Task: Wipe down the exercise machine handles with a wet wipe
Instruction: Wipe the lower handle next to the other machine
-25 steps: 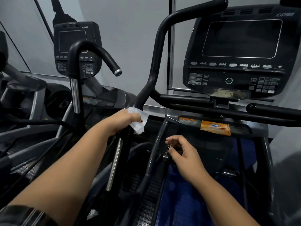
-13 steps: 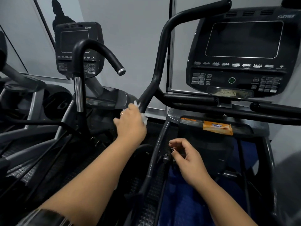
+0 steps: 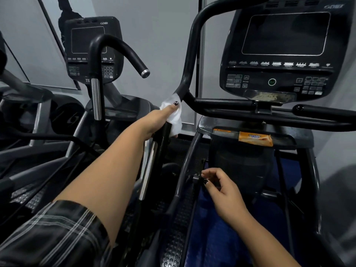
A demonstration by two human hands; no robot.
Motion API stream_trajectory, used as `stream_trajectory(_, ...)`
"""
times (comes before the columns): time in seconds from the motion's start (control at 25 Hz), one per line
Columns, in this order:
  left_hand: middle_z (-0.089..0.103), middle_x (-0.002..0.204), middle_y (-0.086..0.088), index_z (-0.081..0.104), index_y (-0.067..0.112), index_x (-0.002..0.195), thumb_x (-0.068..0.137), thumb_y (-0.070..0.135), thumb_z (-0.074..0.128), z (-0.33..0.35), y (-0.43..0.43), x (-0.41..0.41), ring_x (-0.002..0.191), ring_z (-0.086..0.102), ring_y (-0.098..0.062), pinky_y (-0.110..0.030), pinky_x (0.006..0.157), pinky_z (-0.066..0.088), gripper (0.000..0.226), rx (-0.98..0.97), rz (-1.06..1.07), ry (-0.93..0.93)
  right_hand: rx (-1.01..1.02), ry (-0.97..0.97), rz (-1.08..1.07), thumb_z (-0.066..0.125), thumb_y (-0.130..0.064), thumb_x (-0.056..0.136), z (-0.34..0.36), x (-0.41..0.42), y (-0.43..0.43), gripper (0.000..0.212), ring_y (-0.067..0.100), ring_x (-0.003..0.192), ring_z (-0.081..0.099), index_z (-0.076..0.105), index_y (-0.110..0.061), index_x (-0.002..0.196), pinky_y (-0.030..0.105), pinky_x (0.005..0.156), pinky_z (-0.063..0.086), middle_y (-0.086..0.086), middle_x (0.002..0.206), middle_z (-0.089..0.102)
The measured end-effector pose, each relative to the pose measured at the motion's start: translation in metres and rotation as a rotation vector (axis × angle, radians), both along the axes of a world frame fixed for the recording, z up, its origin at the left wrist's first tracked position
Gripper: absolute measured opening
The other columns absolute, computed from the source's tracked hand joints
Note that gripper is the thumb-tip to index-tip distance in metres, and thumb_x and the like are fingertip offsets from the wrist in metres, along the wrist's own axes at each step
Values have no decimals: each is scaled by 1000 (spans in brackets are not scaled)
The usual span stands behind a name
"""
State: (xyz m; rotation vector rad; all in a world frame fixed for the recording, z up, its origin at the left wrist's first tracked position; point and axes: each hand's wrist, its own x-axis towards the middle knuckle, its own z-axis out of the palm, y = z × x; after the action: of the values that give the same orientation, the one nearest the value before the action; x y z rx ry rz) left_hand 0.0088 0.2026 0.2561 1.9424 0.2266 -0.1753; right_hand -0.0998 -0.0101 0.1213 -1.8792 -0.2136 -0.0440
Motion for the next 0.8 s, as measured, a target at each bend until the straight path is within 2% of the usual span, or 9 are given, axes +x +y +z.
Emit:
stream_trajectory(0.08,64,96,-4,53,4,132,96,66,32,-8,-1,-8,84,62,-16,-32,76,46,75,178,34,-74,1,-3,-3,58,-9,95,-3,-6,1,27,-2,98,60,62,-35,101,18,84,48,-14,106,65)
stream_trajectory(0.2,58,124,-7,48,14,138,95,69,20,-31,3,-18,110,56,-28,-37,89,40,75,361,94,-194,4,5,-3,58,-9,95,-6,-17,6,27,-4,98,60,63,-35,101,16,82,47,-14,105,65)
stream_trajectory(0.36,52,99,-3,43,9,120,99,60,24,-51,3,-38,87,52,-28,-38,74,38,58,649,115,-282,12,16,4,58,-7,94,-11,-31,18,29,-1,97,61,63,-35,100,19,86,47,-14,103,66)
stream_trajectory(0.44,52,98,-3,41,9,118,99,54,34,-54,2,-45,84,51,-27,-37,73,38,50,697,120,-288,13,26,21,58,-9,94,-12,-38,23,29,-2,98,61,63,-37,101,21,87,48,-16,103,66)
stream_trajectory(0.52,55,97,-1,42,11,112,93,50,48,-53,1,-42,84,55,-25,-36,71,41,43,627,111,-266,9,23,35,59,-11,95,-13,-42,24,29,-2,100,60,62,-39,102,23,89,49,-17,105,65)
stream_trajectory(0.56,57,95,0,45,12,108,86,49,56,-50,0,-40,85,57,-23,-36,72,44,44,526,112,-235,6,21,38,59,-12,95,-14,-44,24,29,-2,101,60,62,-40,102,23,89,49,-17,106,65)
stream_trajectory(0.64,62,87,0,57,12,101,73,40,66,-46,-1,-32,81,62,-20,-33,73,50,41,194,124,-183,-2,15,28,59,-12,95,-16,-45,21,29,-1,102,60,62,-40,102,23,90,49,-16,107,65)
stream_trajectory(0.72,67,73,-3,68,8,92,75,17,65,-40,0,-28,64,66,-18,-25,59,54,19,-48,117,-96,-4,14,7,59,-11,94,-16,-45,16,28,-2,102,60,62,-38,103,22,90,49,-16,107,66)
stream_trajectory(0.8,67,59,0,68,8,83,80,3,63,-35,-1,-27,50,64,-16,-21,49,50,7,-124,93,-28,1,3,-15,59,-9,94,-15,-43,11,28,-3,101,60,63,-36,102,20,89,47,-15,107,66)
